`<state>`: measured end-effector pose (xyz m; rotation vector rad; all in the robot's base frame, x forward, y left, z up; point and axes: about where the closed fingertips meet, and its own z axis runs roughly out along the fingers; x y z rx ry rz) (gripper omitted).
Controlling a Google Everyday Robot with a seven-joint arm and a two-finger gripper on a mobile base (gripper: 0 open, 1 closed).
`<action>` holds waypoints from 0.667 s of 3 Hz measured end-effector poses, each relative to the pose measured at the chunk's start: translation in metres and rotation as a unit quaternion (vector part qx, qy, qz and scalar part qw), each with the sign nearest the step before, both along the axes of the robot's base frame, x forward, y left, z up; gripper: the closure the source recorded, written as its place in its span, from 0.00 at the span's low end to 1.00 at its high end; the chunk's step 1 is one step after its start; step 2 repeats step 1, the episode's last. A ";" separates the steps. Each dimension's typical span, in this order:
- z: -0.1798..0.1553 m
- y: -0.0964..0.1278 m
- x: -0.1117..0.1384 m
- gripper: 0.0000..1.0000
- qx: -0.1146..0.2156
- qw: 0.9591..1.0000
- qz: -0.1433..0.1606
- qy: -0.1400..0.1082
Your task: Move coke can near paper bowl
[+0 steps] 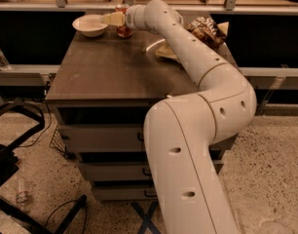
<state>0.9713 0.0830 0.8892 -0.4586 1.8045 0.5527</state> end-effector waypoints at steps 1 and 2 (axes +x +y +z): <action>0.000 0.000 0.000 0.00 0.000 1.000 0.000 0.000; 0.000 0.000 0.000 0.00 0.000 1.000 0.000 0.000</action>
Offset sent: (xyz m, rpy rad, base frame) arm 0.0000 0.0000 0.0000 0.0000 0.0000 0.0000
